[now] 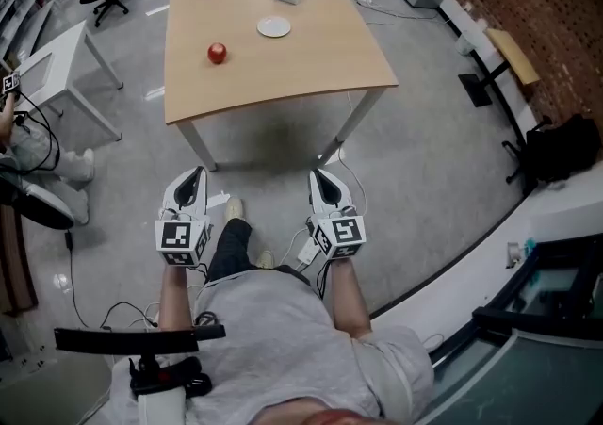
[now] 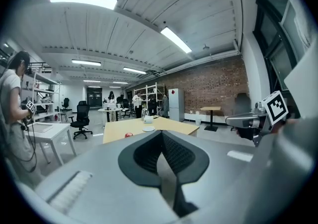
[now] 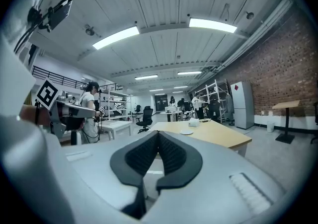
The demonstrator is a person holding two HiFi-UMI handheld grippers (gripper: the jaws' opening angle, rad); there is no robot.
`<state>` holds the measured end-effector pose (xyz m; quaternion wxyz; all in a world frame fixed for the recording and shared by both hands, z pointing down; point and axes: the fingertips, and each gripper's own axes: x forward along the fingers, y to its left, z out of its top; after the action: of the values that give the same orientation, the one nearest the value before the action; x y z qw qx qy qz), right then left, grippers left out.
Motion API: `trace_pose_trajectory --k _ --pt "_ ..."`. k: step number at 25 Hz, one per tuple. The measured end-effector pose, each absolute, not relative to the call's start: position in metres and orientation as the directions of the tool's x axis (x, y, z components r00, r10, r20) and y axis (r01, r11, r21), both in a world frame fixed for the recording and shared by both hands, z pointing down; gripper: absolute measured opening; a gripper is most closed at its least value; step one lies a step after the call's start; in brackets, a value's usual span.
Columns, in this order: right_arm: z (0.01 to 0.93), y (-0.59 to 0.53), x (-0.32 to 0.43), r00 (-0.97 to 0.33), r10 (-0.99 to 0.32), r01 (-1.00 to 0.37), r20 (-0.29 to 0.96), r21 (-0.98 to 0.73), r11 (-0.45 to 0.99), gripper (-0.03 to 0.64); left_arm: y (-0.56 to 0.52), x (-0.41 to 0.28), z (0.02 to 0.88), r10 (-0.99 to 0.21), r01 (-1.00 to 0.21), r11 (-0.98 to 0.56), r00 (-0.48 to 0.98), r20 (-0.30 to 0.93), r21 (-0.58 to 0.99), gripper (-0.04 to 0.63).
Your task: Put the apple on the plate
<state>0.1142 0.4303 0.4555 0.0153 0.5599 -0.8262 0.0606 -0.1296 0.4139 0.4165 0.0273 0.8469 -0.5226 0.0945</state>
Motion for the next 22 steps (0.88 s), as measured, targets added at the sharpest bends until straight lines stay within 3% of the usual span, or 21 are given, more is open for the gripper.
trace_pose_trajectory --k 22 --pt "0.460 0.303 0.129 -0.339 -0.930 -0.940 0.140 -0.100 0.327 0.006 0.271 -0.102 0.424 -0.840 -0.855 -0.518 0.507 0.194 -0.005 0.020"
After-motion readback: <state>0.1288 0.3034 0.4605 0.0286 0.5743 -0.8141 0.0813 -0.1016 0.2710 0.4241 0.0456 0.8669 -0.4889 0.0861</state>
